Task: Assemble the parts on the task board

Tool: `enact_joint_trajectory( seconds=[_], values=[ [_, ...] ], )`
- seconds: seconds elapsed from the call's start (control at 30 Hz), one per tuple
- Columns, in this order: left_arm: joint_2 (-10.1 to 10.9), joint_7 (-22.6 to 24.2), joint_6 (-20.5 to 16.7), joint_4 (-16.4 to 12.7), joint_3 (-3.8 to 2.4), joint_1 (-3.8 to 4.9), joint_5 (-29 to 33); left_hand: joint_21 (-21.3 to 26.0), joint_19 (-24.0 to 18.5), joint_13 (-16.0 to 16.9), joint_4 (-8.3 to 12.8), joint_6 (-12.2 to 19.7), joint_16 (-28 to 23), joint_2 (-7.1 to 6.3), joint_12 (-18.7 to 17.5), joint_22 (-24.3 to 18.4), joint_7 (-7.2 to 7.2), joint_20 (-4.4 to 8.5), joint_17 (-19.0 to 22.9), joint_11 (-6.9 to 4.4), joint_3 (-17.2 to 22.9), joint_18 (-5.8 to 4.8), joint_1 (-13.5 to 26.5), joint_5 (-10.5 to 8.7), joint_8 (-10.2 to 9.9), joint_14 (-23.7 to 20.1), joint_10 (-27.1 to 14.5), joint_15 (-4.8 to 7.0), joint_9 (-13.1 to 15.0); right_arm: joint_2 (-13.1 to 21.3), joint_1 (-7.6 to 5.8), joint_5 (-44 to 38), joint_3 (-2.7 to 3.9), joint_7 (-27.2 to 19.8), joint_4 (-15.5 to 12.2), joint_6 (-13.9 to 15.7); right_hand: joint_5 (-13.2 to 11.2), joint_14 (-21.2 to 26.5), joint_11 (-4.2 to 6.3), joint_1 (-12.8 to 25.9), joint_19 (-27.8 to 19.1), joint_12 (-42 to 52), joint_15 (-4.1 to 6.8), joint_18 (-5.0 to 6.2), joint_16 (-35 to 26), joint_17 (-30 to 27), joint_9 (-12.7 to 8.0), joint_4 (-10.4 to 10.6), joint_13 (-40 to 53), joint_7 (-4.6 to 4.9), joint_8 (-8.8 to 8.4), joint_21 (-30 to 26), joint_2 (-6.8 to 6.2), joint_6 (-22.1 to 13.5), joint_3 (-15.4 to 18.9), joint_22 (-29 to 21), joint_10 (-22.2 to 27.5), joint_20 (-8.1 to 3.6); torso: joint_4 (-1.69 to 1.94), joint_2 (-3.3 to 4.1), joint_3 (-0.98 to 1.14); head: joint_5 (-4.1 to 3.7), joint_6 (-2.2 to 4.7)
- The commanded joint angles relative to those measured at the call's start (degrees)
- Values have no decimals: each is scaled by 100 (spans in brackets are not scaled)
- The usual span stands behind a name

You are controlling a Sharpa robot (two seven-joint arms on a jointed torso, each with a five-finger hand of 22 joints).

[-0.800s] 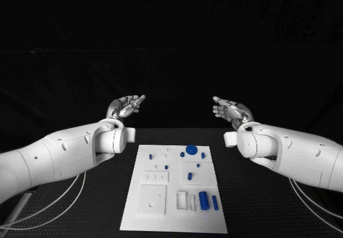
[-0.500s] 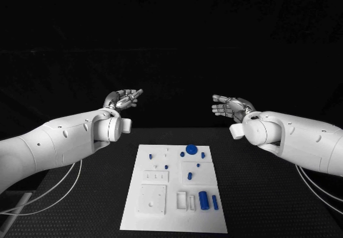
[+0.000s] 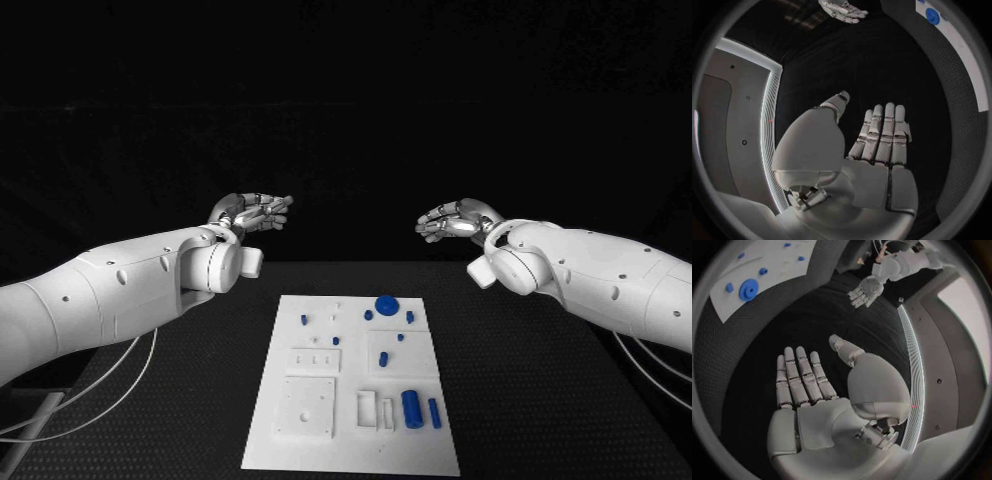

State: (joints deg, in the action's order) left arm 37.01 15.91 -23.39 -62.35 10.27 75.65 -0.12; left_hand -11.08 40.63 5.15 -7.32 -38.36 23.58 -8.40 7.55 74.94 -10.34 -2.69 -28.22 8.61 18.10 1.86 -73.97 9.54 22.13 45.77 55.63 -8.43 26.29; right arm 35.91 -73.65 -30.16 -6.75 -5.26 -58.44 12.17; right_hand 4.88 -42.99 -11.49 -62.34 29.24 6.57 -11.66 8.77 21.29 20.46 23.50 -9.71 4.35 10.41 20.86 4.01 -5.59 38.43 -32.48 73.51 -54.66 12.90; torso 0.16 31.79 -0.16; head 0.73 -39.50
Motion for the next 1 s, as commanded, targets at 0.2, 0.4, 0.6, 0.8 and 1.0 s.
enact_joint_trajectory(
  seconds=[0.2,0.4,0.6,0.8,1.0],
  values=[
    [278,4,490,-505,-7,13,-325,-44,123,38,233,-397,71,70,140,119,-12,30,-11,-42,-130,107,-175,112,62,245,485,34,-55,-11,1,-3028,14,35,-8,51,429,-1061,375,-21,1088,183,428,414,376,284,5,-377,87,-37,256,135,-155,998,-614,-82,-1081,-10,80,179,-2,10,-5],
    [416,48,592,-893,-10,15,-411,-102,256,47,364,-694,182,140,245,123,22,85,-40,-92,-209,111,-182,105,59,475,824,88,-96,-135,1,-3959,17,-45,90,169,421,-1525,435,27,1621,105,649,602,538,510,-14,-571,66,-99,224,204,-155,1188,-569,-138,-1290,-11,191,350,2,-59,44],
    [540,59,599,-1142,-15,37,-426,-109,273,36,387,-715,186,146,237,123,27,91,-37,-93,-223,110,-175,102,41,489,838,93,-108,-256,5,-4469,17,-104,102,436,347,-2239,447,-70,2451,-19,981,623,846,912,-38,-655,30,-108,149,468,-253,1255,-587,-133,-1400,-253,272,573,-3,-120,137],
    [484,42,662,-1044,-47,39,-425,-114,286,18,395,-708,185,151,218,122,17,91,-32,-87,-246,108,-136,99,1,500,838,85,-131,-383,34,-4735,17,-143,111,484,350,-2572,447,-206,2902,-176,1078,623,1004,1381,-60,-660,-2,-135,55,664,-394,1208,-560,-33,-1373,-426,327,750,-39,-132,217],
    [468,41,697,-1050,-51,45,-426,-114,287,9,397,-713,182,166,209,121,14,90,-28,-86,-256,109,-114,100,-15,501,840,83,-140,-413,74,-5386,18,-215,-37,511,346,-2698,464,-229,3081,-234,1101,623,1043,1652,-58,-663,-1,-151,25,714,-434,1207,-521,1,-1388,-496,389,900,-69,-199,299]
  ],
)
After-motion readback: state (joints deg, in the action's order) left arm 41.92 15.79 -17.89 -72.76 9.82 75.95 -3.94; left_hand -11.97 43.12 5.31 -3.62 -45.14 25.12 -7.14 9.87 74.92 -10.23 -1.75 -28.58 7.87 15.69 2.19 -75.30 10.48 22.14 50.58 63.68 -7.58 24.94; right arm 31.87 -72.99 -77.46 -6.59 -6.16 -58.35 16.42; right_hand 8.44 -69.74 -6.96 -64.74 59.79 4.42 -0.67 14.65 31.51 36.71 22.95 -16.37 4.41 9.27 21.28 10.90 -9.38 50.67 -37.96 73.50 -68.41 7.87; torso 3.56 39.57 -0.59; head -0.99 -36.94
